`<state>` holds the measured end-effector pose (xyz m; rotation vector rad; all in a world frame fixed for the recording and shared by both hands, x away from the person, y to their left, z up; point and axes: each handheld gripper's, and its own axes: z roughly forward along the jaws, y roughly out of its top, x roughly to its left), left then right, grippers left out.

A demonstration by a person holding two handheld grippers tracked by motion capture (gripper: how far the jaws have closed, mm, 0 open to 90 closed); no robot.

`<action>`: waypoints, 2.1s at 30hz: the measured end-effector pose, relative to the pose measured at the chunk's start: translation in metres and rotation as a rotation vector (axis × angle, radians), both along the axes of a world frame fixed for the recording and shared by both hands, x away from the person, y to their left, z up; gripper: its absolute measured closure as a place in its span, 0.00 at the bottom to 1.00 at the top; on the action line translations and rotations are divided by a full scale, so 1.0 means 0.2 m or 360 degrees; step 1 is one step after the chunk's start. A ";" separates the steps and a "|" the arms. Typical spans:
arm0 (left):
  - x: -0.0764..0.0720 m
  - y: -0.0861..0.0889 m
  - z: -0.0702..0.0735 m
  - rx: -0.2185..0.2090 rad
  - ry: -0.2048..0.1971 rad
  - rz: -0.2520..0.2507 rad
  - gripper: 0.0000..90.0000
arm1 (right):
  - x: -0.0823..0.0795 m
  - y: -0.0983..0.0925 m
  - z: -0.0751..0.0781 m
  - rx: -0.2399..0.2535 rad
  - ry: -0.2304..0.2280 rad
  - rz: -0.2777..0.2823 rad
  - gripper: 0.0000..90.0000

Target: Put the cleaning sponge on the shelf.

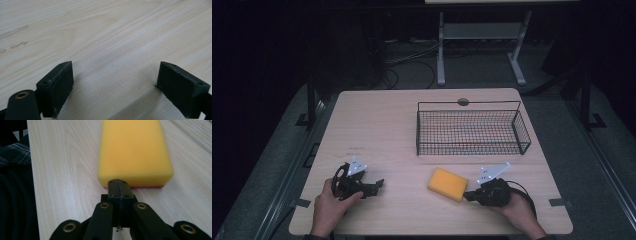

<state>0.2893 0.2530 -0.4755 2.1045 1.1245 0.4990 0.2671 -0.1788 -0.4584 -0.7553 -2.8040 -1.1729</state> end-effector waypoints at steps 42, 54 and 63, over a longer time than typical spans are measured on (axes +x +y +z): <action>0.00 0.00 0.00 -0.0006 -0.0001 0.0002 0.14 | 0.04 -0.06 0.07 -0.0228 -0.0008 -0.0306 0.01; 0.00 0.00 0.00 -0.0007 -0.0002 0.0008 0.14 | 0.07 0.00 0.12 -0.0263 0.0010 -0.0235 0.01; 0.00 0.00 0.00 -0.0006 -0.0001 0.0010 0.14 | 0.10 0.07 0.15 -0.0271 -0.0006 -0.0180 0.01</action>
